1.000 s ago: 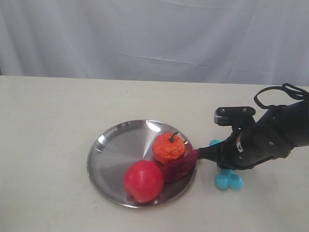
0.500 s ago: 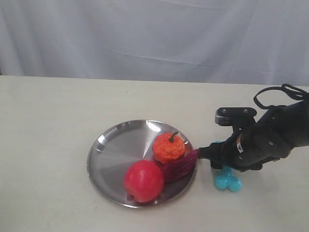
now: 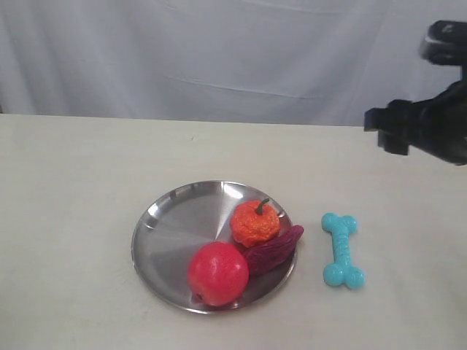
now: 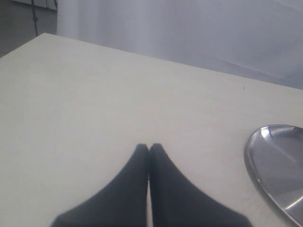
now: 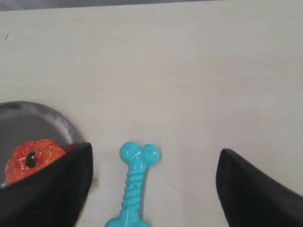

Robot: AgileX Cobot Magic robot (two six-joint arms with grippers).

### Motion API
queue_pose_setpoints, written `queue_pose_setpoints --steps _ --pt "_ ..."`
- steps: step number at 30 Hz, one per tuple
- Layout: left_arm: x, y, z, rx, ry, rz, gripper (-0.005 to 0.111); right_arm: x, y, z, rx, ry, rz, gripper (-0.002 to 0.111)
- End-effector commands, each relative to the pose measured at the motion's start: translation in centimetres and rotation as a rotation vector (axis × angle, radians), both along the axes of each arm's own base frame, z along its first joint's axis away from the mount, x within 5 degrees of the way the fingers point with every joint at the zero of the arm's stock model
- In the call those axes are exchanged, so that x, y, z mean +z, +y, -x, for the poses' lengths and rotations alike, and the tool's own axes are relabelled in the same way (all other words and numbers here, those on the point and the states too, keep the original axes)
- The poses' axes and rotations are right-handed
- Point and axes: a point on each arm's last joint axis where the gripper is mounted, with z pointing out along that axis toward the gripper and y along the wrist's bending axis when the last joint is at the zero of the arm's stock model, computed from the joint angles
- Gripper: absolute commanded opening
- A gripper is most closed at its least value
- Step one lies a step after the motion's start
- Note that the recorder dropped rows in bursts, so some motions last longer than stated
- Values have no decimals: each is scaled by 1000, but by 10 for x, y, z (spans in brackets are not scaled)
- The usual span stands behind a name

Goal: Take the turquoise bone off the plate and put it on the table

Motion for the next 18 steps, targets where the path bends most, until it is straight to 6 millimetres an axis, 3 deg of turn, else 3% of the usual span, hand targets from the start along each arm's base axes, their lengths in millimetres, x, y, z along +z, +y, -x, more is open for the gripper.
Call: queue_pose_setpoints --steps 1,6,10,18 --pt "0 0 0 -5 -4 5 0 30 -1 43 -63 -24 -17 59" --pt "0 0 0 -5 -4 5 0 50 6 89 -34 -48 -56 27" --pt "0 0 0 -5 -4 5 0 59 11 114 1 -70 -86 1" --pt "0 0 0 -5 -4 5 0 68 15 142 22 -122 -110 0"
